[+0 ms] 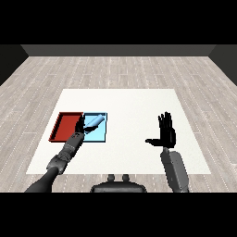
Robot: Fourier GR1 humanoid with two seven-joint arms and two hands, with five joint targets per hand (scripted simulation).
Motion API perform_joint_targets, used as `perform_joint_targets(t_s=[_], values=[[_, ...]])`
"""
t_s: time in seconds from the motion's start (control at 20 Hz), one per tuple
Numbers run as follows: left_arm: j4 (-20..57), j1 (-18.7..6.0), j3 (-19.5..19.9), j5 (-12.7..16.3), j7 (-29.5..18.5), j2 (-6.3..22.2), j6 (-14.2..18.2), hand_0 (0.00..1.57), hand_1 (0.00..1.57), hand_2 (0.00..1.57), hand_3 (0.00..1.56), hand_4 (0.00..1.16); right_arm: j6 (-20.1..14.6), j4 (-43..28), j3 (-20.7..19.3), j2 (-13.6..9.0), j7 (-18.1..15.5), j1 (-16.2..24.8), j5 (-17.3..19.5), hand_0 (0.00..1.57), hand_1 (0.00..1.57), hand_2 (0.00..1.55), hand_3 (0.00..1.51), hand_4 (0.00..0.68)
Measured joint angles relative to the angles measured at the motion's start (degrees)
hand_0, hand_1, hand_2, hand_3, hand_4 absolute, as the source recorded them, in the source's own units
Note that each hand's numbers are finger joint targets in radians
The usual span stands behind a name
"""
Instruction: Pick the blue can and put it in the blue box
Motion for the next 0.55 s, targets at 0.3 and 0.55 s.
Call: perform_joint_targets(t_s=[0.3, 0.55], values=[[-11.40, 4.08, 4.15, 4.00, -15.93, -1.10, -0.10, 0.00, 0.00, 0.00, 0.00, 0.00, 0.42, -1.59, -0.44, -0.24, 0.95, 0.64, -0.92, 0.00, 0.00, 0.00, 0.00, 0.000], [-23.95, 10.37, 3.75, 6.09, -26.38, -2.64, -7.68, 0.00, 0.00, 0.00, 0.00, 0.00, 0.12, -0.89, -0.04, -1.04, 1.83, 0.08, 0.47, 0.00, 0.00, 0.00, 0.00, 0.000]])
